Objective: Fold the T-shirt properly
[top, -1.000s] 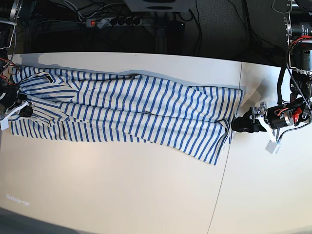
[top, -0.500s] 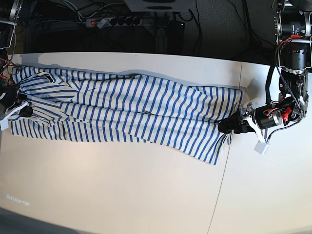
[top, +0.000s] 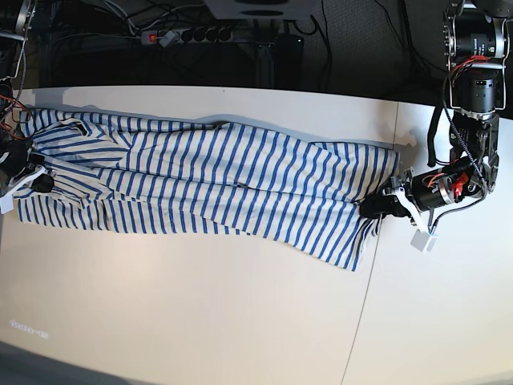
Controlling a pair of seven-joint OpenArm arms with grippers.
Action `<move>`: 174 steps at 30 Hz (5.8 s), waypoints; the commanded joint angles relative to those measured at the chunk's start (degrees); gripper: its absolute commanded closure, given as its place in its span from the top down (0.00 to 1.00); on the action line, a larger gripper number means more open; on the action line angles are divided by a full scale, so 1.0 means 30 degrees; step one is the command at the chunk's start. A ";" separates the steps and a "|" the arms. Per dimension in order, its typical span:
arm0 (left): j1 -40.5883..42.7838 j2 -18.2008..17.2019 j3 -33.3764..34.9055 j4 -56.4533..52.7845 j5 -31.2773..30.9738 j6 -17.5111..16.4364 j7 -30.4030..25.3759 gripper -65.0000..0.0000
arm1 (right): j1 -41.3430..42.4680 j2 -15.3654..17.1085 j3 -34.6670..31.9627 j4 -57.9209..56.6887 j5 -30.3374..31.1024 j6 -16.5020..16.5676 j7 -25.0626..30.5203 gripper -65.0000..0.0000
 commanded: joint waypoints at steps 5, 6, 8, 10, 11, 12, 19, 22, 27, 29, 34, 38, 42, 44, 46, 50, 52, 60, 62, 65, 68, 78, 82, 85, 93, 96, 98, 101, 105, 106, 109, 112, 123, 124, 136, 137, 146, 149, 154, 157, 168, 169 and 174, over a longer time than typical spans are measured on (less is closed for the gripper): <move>-0.0321 -0.0226 -0.0044 0.0146 0.0408 0.0054 -0.0255 0.00 | -0.0022 0.0335 0.0015 -0.0066 -0.0211 0.1239 -0.1071 0.00; -0.0335 -0.0233 -0.0044 0.0153 0.0459 0.0054 -0.0262 0.00 | -0.0022 0.0342 0.0015 -0.0066 0.0109 0.1239 -0.1122 0.00; -0.0372 -0.0240 -0.0051 0.0153 0.0510 0.0054 -0.0255 0.00 | -0.0015 0.0408 0.0022 -0.0036 0.1078 0.1239 -0.1377 0.00; -0.0379 -0.0240 -0.0182 0.0153 0.0510 0.0054 -0.0335 0.00 | -0.0015 0.0546 0.0022 0.0051 0.2368 0.1246 -0.1763 0.00; -0.0415 -0.0233 -0.0321 0.0153 0.0510 0.0054 -0.0437 0.00 | -0.0015 0.0612 0.0044 0.0102 0.2892 0.1253 -0.1945 0.00; -0.0415 -0.0240 -0.0510 0.0153 0.0495 0.0054 -0.0481 0.00 | 0.0000 0.0656 0.0058 0.0219 0.3213 0.1282 -0.2033 0.00; -0.0437 -0.0488 -0.1443 0.0153 0.0291 0.0054 -0.0474 0.00 | 0.0029 0.0685 0.0204 0.2142 0.3308 0.1282 -0.2310 0.00; -0.0641 -0.0546 -0.1443 0.0153 0.0299 0.0054 -0.0459 0.00 | 0.0029 0.0685 0.0204 0.3337 0.3315 0.1282 -0.2419 0.00; -0.1479 -0.0889 -0.1443 0.0175 0.0306 0.0054 0.0007 0.00 | 0.0036 0.0692 0.0204 0.5085 0.3308 0.1275 -0.2994 0.00; -0.1982 -0.1195 -0.1443 0.0175 0.0313 0.0054 0.0627 0.00 | 0.0036 0.0692 0.0204 0.5355 0.3308 0.1282 -0.3198 0.00; -0.3446 -0.2353 -0.1443 0.0175 0.0321 0.0054 0.2900 0.00 | 0.0029 0.0685 0.0204 0.5362 0.3228 0.1275 -0.3191 0.00; -0.4182 -0.3118 -0.1443 0.0168 0.1049 0.0054 0.2980 0.00 | 0.0029 0.0678 0.0204 0.5362 0.3228 0.1275 -0.3191 0.00; -0.4852 -0.3177 -0.1443 0.0175 0.1304 0.0054 0.4109 0.00 | 0.0029 0.0641 0.0204 0.5362 0.3228 0.1275 -0.3191 0.00; -0.5093 -0.2987 -0.1443 0.0175 0.1297 0.0054 0.4830 0.00 | 0.0029 0.0641 0.0204 0.5362 0.3206 0.1275 -0.3191 0.00; -0.5129 -0.2769 -0.1443 0.0321 0.1122 0.0054 0.5195 0.00 | 0.0029 0.0641 0.0204 0.5362 0.3147 0.1275 -0.3184 0.00; -0.5078 -0.1887 -0.1443 0.1311 0.0372 0.0054 0.6834 0.00 | 0.0029 0.0634 0.0204 0.5362 0.3075 0.1275 -0.3016 0.00; -0.4911 -0.1246 -0.1435 0.2171 0.0233 0.0054 0.7125 0.00 | 0.0036 0.0634 0.0204 0.5362 0.2994 0.1275 -0.2878 0.00; -0.2973 0.2382 -0.0743 0.6433 0.0466 0.0054 0.7111 0.00 | 0.0029 0.0641 0.0204 0.5362 0.2579 0.1275 -0.2878 0.00; -0.2463 0.3373 -0.0029 0.7184 0.1049 0.0054 0.7082 0.00 | 0.0029 0.0641 0.0204 0.5362 0.2572 0.1275 -0.2878 0.00; -0.1698 0.4656 0.1224 0.8189 0.2229 0.0054 0.6688 0.00 | 0.0029 0.0641 0.0204 0.5362 0.2557 0.1275 -0.2885 0.00; -0.1253 0.5727 0.2157 0.8823 0.4146 0.0189 0.5770 0.00 | 0.0029 0.0641 0.0204 0.5362 0.2572 0.1275 -0.2885 0.00; -0.0947 0.9836 0.4058 0.8845 0.6470 0.0466 0.5297 0.00 | 0.0029 0.0648 0.0204 0.5362 0.2572 0.1275 -0.2892 0.00; -0.0612 1.0870 0.4940 0.8750 0.8153 0.0474 0.4634 0.00 | 0.0029 0.0641 0.0204 0.5362 0.2579 0.1275 -0.2892 0.00; -0.0634 1.0872 0.5078 0.8714 0.8495 0.0466 0.4080 0.00 | 0.0029 0.0648 0.0204 0.5362 0.2579 0.1275 -0.2892 0.00; -0.0619 1.0872 0.5078 0.8706 0.8582 0.0459 0.3075 0.05 | 0.0029 0.0641 0.0204 0.5362 0.2579 0.1275 -0.2900 0.00; -0.0619 1.0872 0.5078 0.8604 0.8590 0.0459 0.2725 0.34 | 0.0029 0.0641 0.0197 0.5362 0.2579 0.1275 -0.2900 0.00; -0.0627 1.0872 0.5260 0.8393 0.8408 0.0459 0.2076 0.46 | 0.0029 0.0641 0.0197 0.5362 0.2594 0.1275 -0.2900 0.00; -0.0627 1.0872 0.5945 0.8371 0.8276 0.0466 0.1661 0.47 | 0.0022 0.0641 0.0197 0.5362 0.2572 0.1282 -0.2907 0.00; -0.0641 1.0872 0.6776 0.8371 0.7504 0.0546 0.1362 0.47 | 0.0022 0.0641 0.0197 0.5362 0.2572 0.1275 -0.2907 0.00; -0.0692 1.0872 0.6776 0.8371 0.7439 0.0546 0.1304 0.47 | 0.0029 0.0641 0.0197 0.5362 0.2579 0.1275 -0.2900 0.00; -0.1013 1.0872 0.6470 0.8371 0.7839 0.0525 0.1319 0.47 | 0.0029 0.0641 0.0197 0.5362 0.2579 0.1275 -0.2907 0.00; -0.1151 1.0872 0.5289 0.8371 0.8218 0.0525 0.1319 0.46 | 0.0029 0.0656 0.0197 0.5362 0.2565 0.1275 -0.2907 0.00; -0.0648 0.8684 0.2630 0.8371 0.6659 0.0517 0.2040 0.14 | 0.0022 0.2645 0.0255 0.5246 0.2018 0.1209 -0.2856 0.31; -0.0576 0.8335 0.2630 0.8371 0.6550 0.0510 0.2040 0.15 | -0.0015 0.2841 0.0255 0.5202 0.2047 0.1209 -0.3067 0.49; -0.0306 0.6907 0.2630 0.8371 0.6302 0.0517 0.1974 0.29 | -0.0066 0.3322 -0.0729 0.3417 0.7344 0.1253 -0.8109 0.68; -0.0306 0.6907 0.2630 0.8371 0.6302 0.0517 0.1974 0.29 | -0.0066 0.3220 -0.0896 0.3089 0.7453 0.1253 -0.8116 0.68; -0.0313 0.6907 0.2630 0.8371 0.6331 0.0517 0.1967 0.29 | -0.0073 0.1792 -0.0969 0.0860 0.8998 0.1290 -0.9136 0.68; -0.0313 0.6892 0.2630 0.8371 0.6594 0.0517 0.1967 0.29 | -0.0066 0.1173 -0.0969 0.0860 0.9304 0.1297 -0.9362 0.68; -0.0306 0.6477 0.2630 0.8371 0.6805 0.0525 0.1967 0.29 | -0.0073 0.0372 -0.0969 0.0860 0.9216 0.1304 -0.9413 0.68; -0.0306 0.6200 0.2623 0.8371 0.6812 0.0525 0.1974 0.29 | -0.0073 0.0277 -0.0969 0.0860 0.9231 0.1297 -0.9602 0.68; -0.0313 0.5916 0.2557 0.8371 0.6615 0.0525 0.1953 0.29 | 0.0080 0.1894 -0.0889 0.1180 1.2546 0.1537 -1.2218 0.68; -0.0306 0.5909 0.2557 0.8371 0.6557 0.0525 0.1960 0.29 | 0.0080 0.2025 -0.0889 0.1239 1.2910 0.1574 -1.2466 0.68; -0.0306 0.5909 0.2557 0.8371 0.6448 0.0525 0.1974 0.29 | 0.0087 0.2557 -0.0860 0.1268 1.3121 0.1574 -1.2488 0.68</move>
